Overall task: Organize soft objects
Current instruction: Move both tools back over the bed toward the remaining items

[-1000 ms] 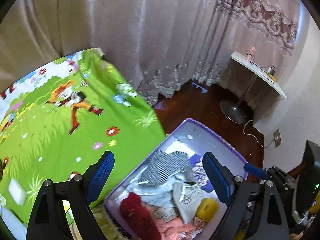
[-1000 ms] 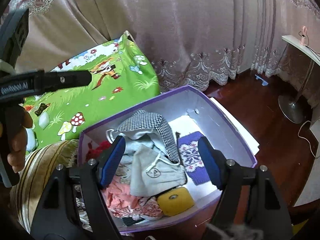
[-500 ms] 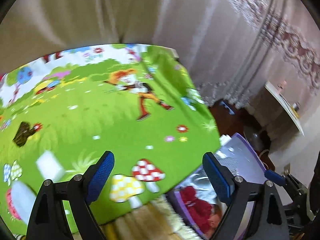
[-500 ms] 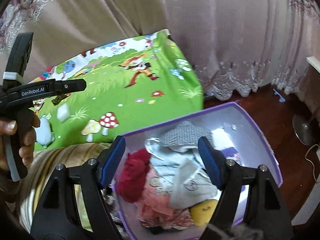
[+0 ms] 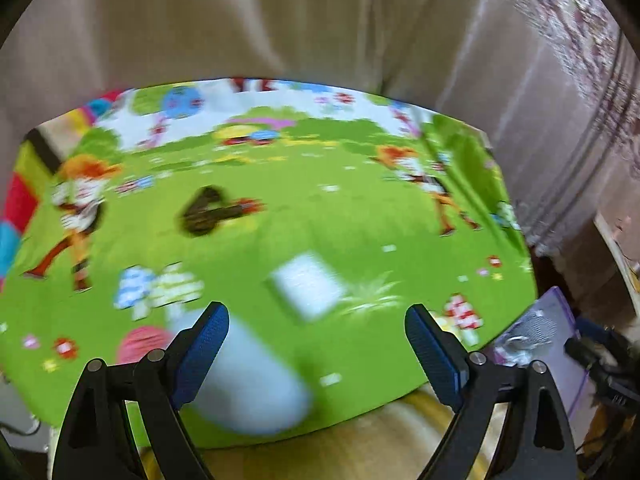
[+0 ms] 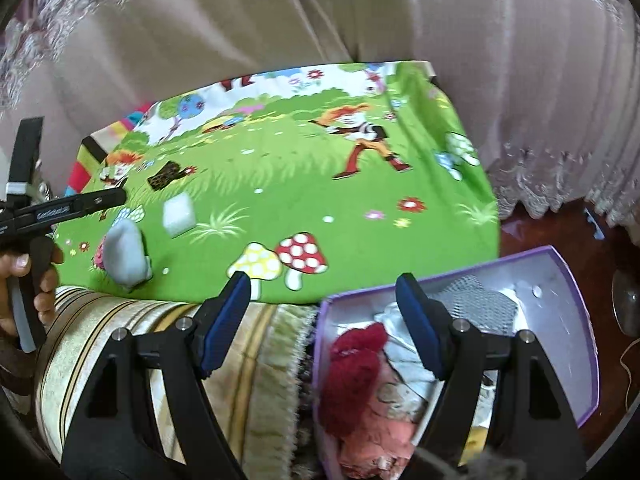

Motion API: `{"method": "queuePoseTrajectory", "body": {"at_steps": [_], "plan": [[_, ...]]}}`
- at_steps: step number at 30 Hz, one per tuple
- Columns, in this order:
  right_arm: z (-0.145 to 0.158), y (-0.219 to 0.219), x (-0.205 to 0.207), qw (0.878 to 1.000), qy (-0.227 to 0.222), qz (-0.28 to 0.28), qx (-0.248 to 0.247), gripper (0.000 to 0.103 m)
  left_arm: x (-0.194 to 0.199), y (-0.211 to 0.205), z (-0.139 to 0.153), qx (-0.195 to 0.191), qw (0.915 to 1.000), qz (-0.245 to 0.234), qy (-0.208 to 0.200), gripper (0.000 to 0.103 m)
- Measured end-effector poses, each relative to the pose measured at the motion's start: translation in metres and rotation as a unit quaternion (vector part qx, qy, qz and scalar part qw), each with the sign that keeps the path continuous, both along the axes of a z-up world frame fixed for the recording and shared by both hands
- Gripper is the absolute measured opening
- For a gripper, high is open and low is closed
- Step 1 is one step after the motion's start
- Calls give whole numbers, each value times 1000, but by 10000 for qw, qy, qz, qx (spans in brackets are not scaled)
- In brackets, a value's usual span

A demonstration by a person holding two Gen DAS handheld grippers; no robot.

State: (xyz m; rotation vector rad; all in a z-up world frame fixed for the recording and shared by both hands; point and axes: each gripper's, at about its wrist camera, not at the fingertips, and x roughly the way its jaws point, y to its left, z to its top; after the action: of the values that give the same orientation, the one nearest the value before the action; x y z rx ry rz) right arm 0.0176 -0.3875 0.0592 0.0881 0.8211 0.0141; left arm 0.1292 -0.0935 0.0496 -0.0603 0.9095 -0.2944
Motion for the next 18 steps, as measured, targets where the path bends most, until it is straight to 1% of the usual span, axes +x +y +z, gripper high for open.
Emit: {"method": "queuePoseTrajectory", "body": {"at_steps": [2,4,7,10,14,18], "plan": [[-1,9,6,9999,18,129,6,78,-6,27,-4,125,9997,194,53,91],[-2,16,13,9997,42,233,63,78,-11,48,-9,248,9992,268,159,91],[-4,28,25,9991,126,374,176,78,-16,77,-21,504,9975,271,419,91],[-4,45,39,9983,180,545,125,78,-18,97,-32,762,9947,271,629,91],[-1,64,57,9968,227,764,42,78,-10,107,-51,936,9916,103,887,91],[7,85,80,9950,208,974,-48,78,1,105,-67,875,9891,-150,1178,91]]}}
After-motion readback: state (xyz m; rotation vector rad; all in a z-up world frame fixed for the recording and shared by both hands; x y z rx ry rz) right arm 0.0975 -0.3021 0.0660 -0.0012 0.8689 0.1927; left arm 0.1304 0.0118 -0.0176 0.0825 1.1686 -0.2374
